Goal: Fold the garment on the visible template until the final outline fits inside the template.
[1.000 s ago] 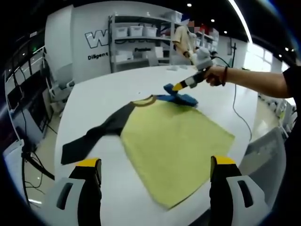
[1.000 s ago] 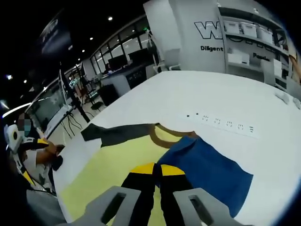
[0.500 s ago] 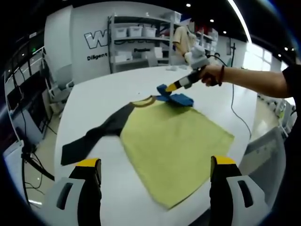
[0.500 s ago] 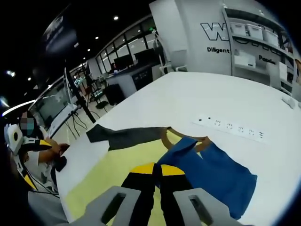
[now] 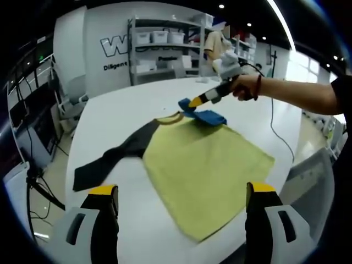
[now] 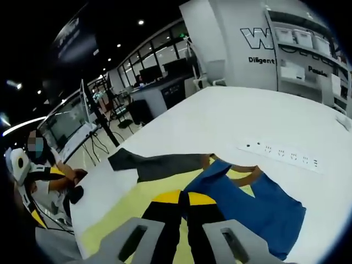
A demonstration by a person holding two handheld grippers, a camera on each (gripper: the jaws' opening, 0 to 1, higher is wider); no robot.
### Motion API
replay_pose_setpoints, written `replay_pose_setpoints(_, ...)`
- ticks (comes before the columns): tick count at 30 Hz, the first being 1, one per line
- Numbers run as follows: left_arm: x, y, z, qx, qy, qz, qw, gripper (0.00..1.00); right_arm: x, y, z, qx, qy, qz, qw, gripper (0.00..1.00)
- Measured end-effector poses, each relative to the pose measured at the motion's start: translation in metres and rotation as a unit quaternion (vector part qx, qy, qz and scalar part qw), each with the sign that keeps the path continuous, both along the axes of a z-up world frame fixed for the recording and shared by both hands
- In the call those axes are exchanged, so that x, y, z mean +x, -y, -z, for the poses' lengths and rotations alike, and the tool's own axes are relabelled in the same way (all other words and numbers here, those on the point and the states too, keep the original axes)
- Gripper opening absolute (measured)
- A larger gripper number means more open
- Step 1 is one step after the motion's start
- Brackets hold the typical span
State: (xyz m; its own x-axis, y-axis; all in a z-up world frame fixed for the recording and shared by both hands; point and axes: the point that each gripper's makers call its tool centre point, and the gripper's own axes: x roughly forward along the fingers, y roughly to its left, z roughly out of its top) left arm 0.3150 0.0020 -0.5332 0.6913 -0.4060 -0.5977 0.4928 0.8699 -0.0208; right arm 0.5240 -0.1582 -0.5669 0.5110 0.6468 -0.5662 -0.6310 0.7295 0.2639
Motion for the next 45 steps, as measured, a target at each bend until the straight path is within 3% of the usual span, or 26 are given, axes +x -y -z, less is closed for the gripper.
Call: replay_pose_setpoints(45, -0.003, -0.008, 0.006, -0.003, -0.004, -0.006, 1.0000, 0.97, -0.027, -0.088, 0.022, -0.057, 0.030, -0.094, 0.9935, 0.00)
